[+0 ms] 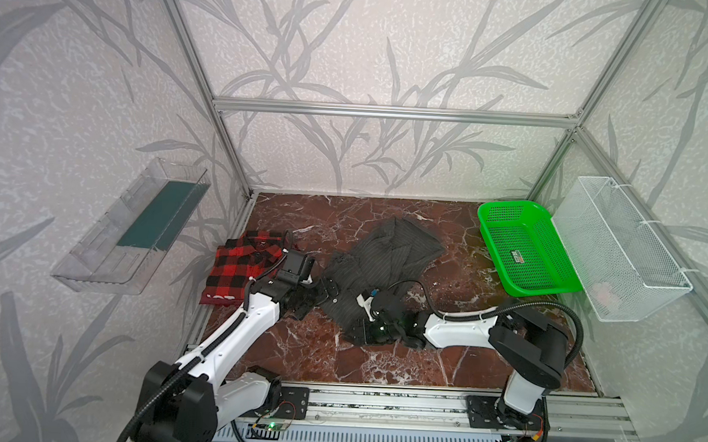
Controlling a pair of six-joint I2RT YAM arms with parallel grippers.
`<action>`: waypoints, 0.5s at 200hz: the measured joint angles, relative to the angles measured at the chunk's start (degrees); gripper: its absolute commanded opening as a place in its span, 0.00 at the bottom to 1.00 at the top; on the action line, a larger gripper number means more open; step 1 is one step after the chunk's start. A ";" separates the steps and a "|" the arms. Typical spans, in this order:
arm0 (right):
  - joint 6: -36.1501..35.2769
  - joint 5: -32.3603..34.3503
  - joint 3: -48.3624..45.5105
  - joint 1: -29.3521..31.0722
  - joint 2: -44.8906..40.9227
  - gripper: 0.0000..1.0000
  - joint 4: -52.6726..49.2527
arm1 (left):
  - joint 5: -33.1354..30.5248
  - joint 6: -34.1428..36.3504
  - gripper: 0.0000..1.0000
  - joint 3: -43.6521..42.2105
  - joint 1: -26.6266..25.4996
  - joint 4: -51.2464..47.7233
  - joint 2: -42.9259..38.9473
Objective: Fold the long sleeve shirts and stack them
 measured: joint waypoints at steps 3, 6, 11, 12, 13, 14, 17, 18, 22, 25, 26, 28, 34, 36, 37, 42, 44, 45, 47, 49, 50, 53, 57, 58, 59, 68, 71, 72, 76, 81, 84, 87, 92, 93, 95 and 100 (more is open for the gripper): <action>-0.04 0.13 0.28 0.20 -0.48 0.66 -0.31 | -0.02 0.02 0.99 -0.02 0.00 -0.26 -0.17; -0.15 0.28 0.52 0.28 -0.90 0.67 -0.70 | -0.02 0.07 0.99 -0.07 0.00 -0.42 -0.31; -0.61 0.74 0.83 0.33 -2.08 0.68 -2.05 | -0.04 0.13 0.99 -0.20 0.00 -0.72 -0.50; -0.70 0.83 0.87 0.33 -2.27 0.69 -2.25 | -0.04 0.13 0.99 -0.24 0.00 -0.76 -0.55; -0.79 0.87 0.90 0.33 -2.47 0.69 -2.43 | -0.04 0.15 0.99 -0.26 0.00 -0.79 -0.57; -0.96 0.94 0.96 0.33 -2.82 0.69 -2.86 | -0.07 0.17 0.99 -0.31 0.00 -0.85 -0.59; -1.62 1.55 1.18 0.28 -3.72 0.70 -4.04 | -0.04 0.20 0.99 -0.48 0.00 -0.96 -0.68; -1.77 1.73 1.25 0.26 -3.96 0.70 -4.55 | -0.02 0.20 0.99 -0.57 0.00 -0.96 -0.70; -2.60 2.45 1.62 0.15 -5.25 0.72 -6.47 | -0.02 0.31 0.99 -0.85 0.00 -0.98 -0.79; -3.45 3.23 2.01 -0.02 -6.49 0.72 -8.28 | 0.04 0.31 0.99 -1.18 0.00 -0.98 -0.85; -3.65 3.39 2.12 -0.04 -6.69 0.72 -8.57 | 0.07 0.33 0.99 -1.27 0.00 -0.98 -0.85; -4.22 3.69 2.40 -0.11 -7.34 0.73 -9.66 | 0.07 0.35 0.99 -1.46 0.00 -1.01 -0.90; -5.95 5.38 3.45 -0.35 -9.46 0.73 -13.03 | 0.17 0.35 0.99 -2.21 0.00 -0.98 -0.92; -6.62 5.73 3.82 -0.42 -10.14 0.73 -14.16 | 0.22 0.33 0.99 -2.51 0.00 -1.01 -0.92; -6.99 5.84 3.96 -0.46 -10.36 0.73 -14.49 | 0.24 0.33 0.99 -2.60 0.00 -1.01 -0.92; -8.48 7.04 4.90 -0.76 -11.89 0.73 -16.87 | 0.33 0.33 0.99 -3.30 0.00 -0.94 -0.90; -8.76 7.41 5.31 -0.98 -12.61 0.73 -17.94 | 0.37 0.33 0.99 -3.61 0.00 -0.96 -0.85; -9.31 7.74 5.55 -1.11 -13.05 0.73 -18.60 | 0.39 0.33 0.99 -3.78 0.00 -0.96 -0.83; -9.86 8.00 5.77 -1.22 -13.44 0.73 -19.02 | 0.46 0.33 0.99 -4.04 0.00 -0.96 -0.79; -9.99 8.28 6.10 -1.38 -14.05 0.73 -19.91 | 0.50 0.33 0.99 -4.33 0.00 -0.98 -0.76; -10.71 8.48 6.29 -1.62 -14.53 0.73 -20.39 | 0.52 0.33 0.99 -4.42 0.00 -0.96 -0.74; -11.19 8.72 6.58 -2.12 -15.34 0.73 -21.31 | 0.61 0.33 0.99 -4.81 0.00 -0.98 -0.63; -12.37 9.18 6.91 -2.80 -16.59 0.73 -22.47 | 0.72 0.33 0.99 -5.16 0.00 -1.01 -0.52; -12.44 9.22 6.95 -2.97 -16.81 0.73 -22.64 | 0.76 0.33 0.99 -5.29 0.00 -1.03 -0.44; -12.98 9.22 6.97 -3.28 -17.18 0.72 -22.97 | 0.79 0.33 0.99 -5.35 0.00 -1.03 -0.42; -14.82 9.25 7.02 -5.79 -19.47 0.69 -24.76 | 1.16 0.33 0.99 -5.90 0.00 -0.98 0.11; -15.63 9.22 7.02 -6.82 -20.09 0.68 -25.31 | 1.27 0.33 0.99 -5.97 0.00 -0.98 0.28; -15.69 9.20 7.02 -7.32 -20.33 0.68 -25.57 | 1.31 0.33 0.99 -6.01 0.00 -0.98 0.39; -16.37 9.18 7.02 -8.57 -20.85 0.67 -26.14 | 1.44 0.33 0.99 -6.03 0.00 -0.98 0.66; -17.46 9.18 7.02 -10.75 -21.44 0.64 -26.86 | 1.66 0.35 0.99 -6.03 0.00 -0.94 1.01; -18.47 9.18 7.06 -11.78 -21.51 0.63 -27.23 | 1.75 0.35 0.99 -6.03 0.00 -0.81 1.22; -18.69 9.27 7.15 -12.90 -21.55 0.61 -27.58 | 1.84 0.35 0.99 -6.03 0.00 -0.74 1.42; -20.15 9.07 7.43 -14.91 -21.24 0.57 -28.24 | 1.97 0.37 0.99 -6.03 0.00 -0.61 1.86; -20.28 9.03 7.50 -15.21 -21.18 0.56 -28.35 | 1.99 0.35 0.99 -6.03 0.00 -0.59 1.90; -20.52 8.94 7.67 -15.98 -20.98 0.54 -28.55 | 2.05 0.35 0.99 -6.03 0.00 -0.57 2.08; -21.81 8.55 8.28 -17.86 -20.09 0.48 -29.18 | 2.16 0.39 0.99 -6.03 0.00 -0.44 2.56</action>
